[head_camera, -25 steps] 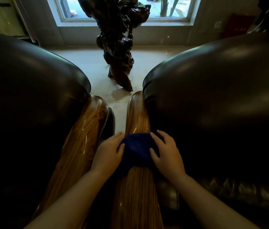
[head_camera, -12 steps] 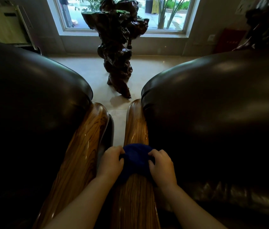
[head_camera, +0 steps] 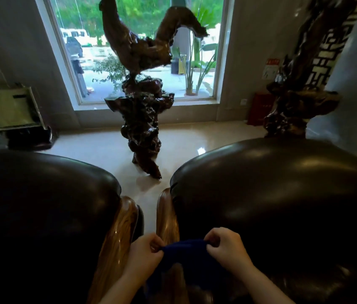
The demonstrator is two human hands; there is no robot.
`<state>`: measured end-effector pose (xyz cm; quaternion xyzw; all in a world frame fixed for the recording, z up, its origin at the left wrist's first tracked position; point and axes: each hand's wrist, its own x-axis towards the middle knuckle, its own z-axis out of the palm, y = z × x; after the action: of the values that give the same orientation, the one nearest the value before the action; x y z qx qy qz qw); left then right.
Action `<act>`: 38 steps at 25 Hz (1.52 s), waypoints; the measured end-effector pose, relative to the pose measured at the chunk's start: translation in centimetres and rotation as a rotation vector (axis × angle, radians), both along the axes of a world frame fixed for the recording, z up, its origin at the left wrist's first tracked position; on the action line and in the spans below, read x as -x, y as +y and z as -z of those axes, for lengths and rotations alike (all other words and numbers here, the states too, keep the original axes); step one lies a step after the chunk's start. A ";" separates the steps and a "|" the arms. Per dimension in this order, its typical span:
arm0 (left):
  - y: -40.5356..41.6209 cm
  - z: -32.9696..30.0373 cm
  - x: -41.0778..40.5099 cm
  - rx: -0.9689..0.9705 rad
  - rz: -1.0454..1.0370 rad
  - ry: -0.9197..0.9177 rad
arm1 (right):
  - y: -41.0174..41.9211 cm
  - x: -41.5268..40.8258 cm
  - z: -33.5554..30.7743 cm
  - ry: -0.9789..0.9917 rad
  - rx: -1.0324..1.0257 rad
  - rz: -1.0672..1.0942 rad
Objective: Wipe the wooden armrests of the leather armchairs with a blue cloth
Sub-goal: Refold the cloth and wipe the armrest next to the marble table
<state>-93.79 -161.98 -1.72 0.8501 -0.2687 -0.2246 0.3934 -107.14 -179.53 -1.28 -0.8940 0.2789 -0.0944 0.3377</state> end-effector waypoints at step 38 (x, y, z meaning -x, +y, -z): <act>-34.7 -16.5 71.3 0.170 0.565 -0.124 | -25.2 78.6 -17.5 -0.043 0.302 0.460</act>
<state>-165.12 -196.67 14.80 0.7176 -0.5360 -0.2496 0.3679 -185.77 -204.76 16.20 -0.8452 0.4499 -0.2281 0.1763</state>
